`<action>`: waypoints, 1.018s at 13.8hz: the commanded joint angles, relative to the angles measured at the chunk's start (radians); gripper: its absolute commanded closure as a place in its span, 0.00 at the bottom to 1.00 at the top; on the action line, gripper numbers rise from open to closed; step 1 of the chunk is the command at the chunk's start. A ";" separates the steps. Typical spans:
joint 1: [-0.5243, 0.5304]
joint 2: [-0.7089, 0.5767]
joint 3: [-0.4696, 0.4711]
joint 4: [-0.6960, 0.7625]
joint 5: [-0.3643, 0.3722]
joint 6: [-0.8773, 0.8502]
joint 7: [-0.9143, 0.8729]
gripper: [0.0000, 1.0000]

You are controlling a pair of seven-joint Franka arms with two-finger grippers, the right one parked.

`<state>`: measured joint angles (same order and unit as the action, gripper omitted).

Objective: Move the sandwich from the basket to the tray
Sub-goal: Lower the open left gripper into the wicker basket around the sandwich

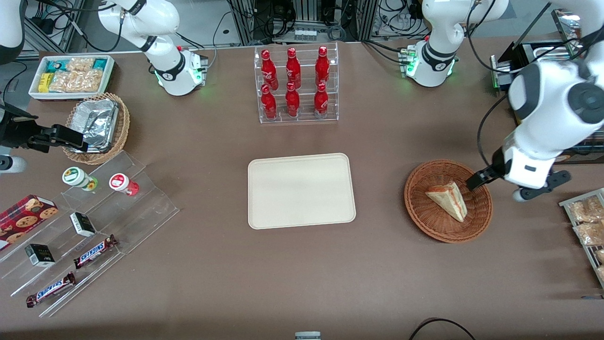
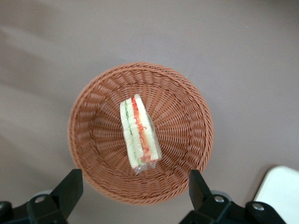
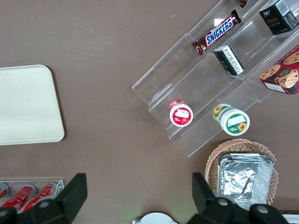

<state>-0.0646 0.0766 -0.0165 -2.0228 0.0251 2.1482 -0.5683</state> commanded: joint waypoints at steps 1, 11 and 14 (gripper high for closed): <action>-0.009 0.017 0.004 -0.062 -0.001 0.088 -0.085 0.00; -0.009 0.143 -0.025 -0.174 -0.001 0.305 -0.159 0.00; -0.006 0.181 -0.025 -0.172 0.001 0.331 -0.159 0.00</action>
<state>-0.0674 0.2455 -0.0434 -2.1881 0.0244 2.4491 -0.7084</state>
